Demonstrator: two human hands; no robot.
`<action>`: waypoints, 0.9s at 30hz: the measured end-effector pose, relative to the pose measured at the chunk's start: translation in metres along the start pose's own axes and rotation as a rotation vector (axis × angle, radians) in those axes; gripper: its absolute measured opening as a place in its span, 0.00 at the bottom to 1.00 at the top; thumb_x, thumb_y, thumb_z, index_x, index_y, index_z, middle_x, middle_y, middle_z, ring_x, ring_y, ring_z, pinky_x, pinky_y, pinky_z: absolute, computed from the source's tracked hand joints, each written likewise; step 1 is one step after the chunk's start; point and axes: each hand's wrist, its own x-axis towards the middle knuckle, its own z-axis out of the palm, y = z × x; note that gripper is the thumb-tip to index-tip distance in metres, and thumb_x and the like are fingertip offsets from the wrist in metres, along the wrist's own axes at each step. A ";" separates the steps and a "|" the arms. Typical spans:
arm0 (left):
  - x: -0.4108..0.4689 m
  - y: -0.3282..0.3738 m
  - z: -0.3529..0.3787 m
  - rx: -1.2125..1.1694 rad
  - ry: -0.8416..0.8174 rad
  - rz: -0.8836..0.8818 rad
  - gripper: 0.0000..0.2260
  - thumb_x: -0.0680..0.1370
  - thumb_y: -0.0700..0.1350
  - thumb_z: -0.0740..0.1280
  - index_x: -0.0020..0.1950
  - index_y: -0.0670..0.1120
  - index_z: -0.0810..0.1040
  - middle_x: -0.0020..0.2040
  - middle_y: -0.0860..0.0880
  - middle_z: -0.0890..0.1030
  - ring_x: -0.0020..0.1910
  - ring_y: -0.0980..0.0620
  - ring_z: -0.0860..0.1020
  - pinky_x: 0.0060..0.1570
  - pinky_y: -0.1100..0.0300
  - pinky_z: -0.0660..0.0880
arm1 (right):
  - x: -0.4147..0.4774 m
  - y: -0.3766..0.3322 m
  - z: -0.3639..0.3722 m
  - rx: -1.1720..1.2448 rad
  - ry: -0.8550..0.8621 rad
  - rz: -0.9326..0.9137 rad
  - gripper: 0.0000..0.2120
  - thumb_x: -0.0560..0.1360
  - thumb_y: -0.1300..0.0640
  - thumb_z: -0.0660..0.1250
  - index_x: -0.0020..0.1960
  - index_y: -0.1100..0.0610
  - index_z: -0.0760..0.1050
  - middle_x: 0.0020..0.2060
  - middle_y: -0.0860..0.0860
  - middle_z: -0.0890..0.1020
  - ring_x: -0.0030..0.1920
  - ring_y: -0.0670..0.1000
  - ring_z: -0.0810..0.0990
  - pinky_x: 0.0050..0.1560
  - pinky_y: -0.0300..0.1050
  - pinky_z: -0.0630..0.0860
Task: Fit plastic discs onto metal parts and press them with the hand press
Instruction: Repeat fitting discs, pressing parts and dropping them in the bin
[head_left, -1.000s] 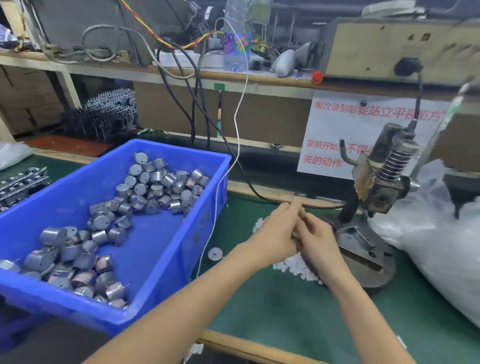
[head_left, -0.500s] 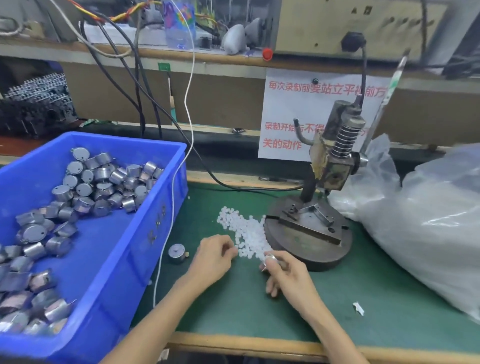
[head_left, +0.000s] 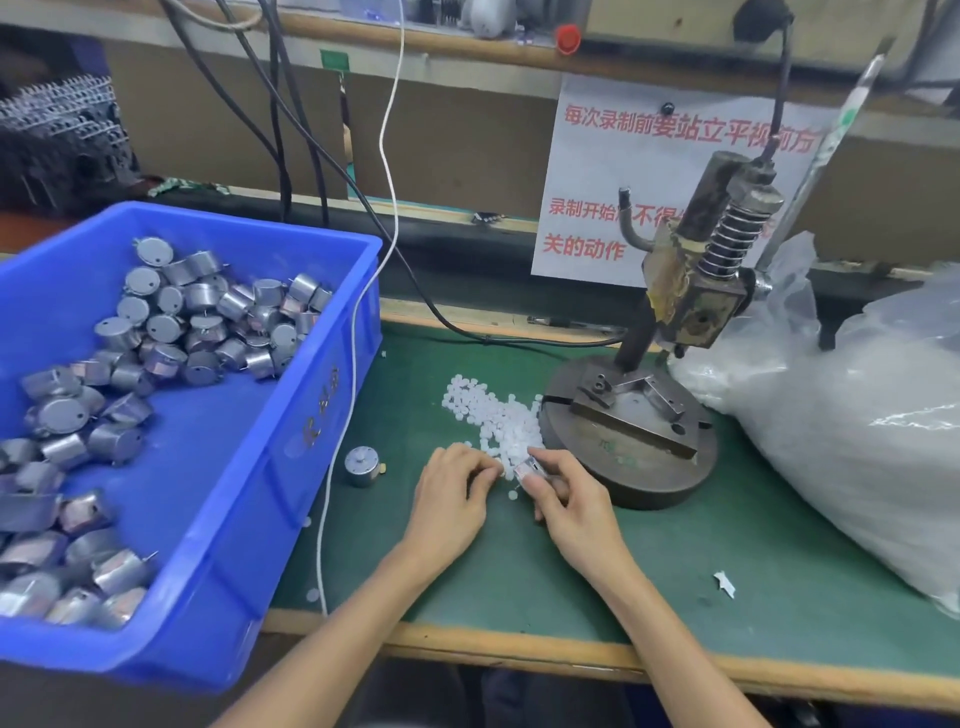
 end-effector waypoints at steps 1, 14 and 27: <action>-0.001 0.000 0.000 -0.004 -0.002 -0.005 0.04 0.77 0.41 0.65 0.47 0.45 0.80 0.44 0.51 0.77 0.46 0.52 0.71 0.49 0.63 0.66 | 0.000 0.000 0.001 -0.031 0.005 -0.019 0.10 0.77 0.60 0.66 0.58 0.55 0.75 0.32 0.40 0.76 0.30 0.39 0.73 0.38 0.30 0.70; -0.002 -0.003 0.001 0.052 -0.072 0.028 0.08 0.74 0.40 0.65 0.50 0.49 0.80 0.48 0.55 0.77 0.51 0.53 0.70 0.52 0.65 0.62 | -0.004 0.000 0.004 -0.295 0.033 -0.302 0.10 0.74 0.68 0.68 0.56 0.66 0.76 0.50 0.56 0.80 0.45 0.43 0.78 0.44 0.32 0.73; -0.004 -0.002 -0.002 0.033 -0.070 0.043 0.17 0.70 0.33 0.60 0.55 0.47 0.76 0.48 0.55 0.76 0.51 0.53 0.71 0.53 0.62 0.64 | -0.008 -0.002 0.012 -0.543 -0.049 -0.473 0.15 0.73 0.65 0.63 0.59 0.65 0.75 0.48 0.58 0.78 0.45 0.56 0.79 0.43 0.44 0.73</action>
